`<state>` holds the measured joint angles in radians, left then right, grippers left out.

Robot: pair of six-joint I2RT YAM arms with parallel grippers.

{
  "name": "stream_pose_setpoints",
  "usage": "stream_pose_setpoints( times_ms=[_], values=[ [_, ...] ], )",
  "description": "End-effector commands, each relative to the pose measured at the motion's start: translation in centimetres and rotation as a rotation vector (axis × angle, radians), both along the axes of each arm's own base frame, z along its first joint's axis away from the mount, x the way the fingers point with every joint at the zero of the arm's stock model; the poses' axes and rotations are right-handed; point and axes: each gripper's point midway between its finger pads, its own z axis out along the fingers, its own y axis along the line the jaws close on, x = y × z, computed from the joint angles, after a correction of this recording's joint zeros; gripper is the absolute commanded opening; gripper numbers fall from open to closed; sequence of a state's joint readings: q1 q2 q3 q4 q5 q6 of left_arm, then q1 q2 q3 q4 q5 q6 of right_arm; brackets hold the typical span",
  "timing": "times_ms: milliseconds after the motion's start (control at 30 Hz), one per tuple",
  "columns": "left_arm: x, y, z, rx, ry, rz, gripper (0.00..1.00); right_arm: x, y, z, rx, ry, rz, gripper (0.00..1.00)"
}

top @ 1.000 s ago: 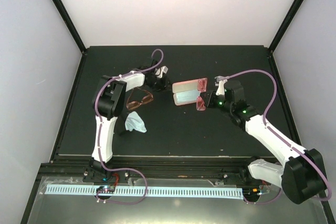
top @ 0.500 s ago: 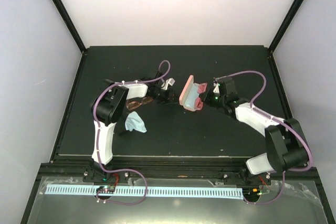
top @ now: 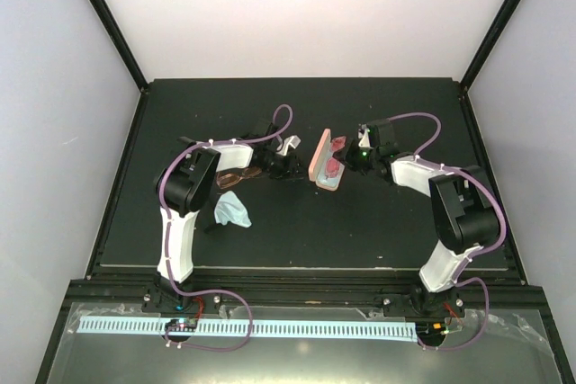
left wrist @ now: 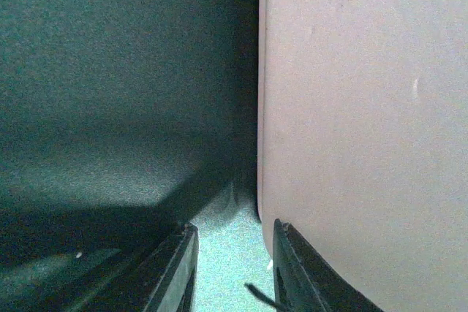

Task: Organize the sunglasses
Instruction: Place the sunglasses in the sunglasses case.

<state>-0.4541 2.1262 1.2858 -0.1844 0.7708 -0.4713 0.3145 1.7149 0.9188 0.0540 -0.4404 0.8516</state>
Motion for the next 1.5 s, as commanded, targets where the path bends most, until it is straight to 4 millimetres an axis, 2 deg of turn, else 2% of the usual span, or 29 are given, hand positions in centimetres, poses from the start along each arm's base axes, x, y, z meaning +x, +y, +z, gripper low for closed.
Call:
stream_pose_setpoints(
  times_ms=[0,267,500,633,767,900,1100,1333,1467],
  values=[
    [-1.8,1.0,-2.2,0.081,0.066,-0.010,0.30,0.6,0.6,0.7,0.045,-0.002,0.008,0.01],
    [-1.8,1.1,-2.3,0.090,0.063,-0.006,0.30,1.0,1.1,-0.9,0.045,0.064,0.021,0.01],
    [-1.8,1.2,-2.2,0.094,0.063,-0.003,0.30,0.9,0.5,-2.8,0.004,0.137,-0.009,0.02],
    [-1.7,1.1,-2.1,0.093,0.062,-0.002,0.30,0.6,0.4,-3.7,-0.007,0.171,-0.006,0.10],
    [-1.5,1.0,-2.1,0.094,0.063,-0.002,0.30,0.3,0.3,-4.4,-0.017,0.200,0.000,0.27],
    [-1.4,1.0,-1.9,0.094,0.056,-0.002,0.30,0.1,-0.1,-4.3,-0.032,0.199,-0.009,0.32],
    [-1.2,1.0,-1.6,0.094,0.053,0.001,0.30,-0.1,-0.7,-3.7,-0.058,0.180,-0.022,0.32],
    [-1.1,1.2,-1.5,0.105,0.049,0.008,0.30,-0.7,-1.5,-4.2,-0.095,0.190,-0.044,0.32],
    [-0.1,2.0,-0.7,0.155,0.001,0.060,0.30,-0.5,-1.6,-3.4,-0.113,0.152,-0.029,0.33]
  ],
)
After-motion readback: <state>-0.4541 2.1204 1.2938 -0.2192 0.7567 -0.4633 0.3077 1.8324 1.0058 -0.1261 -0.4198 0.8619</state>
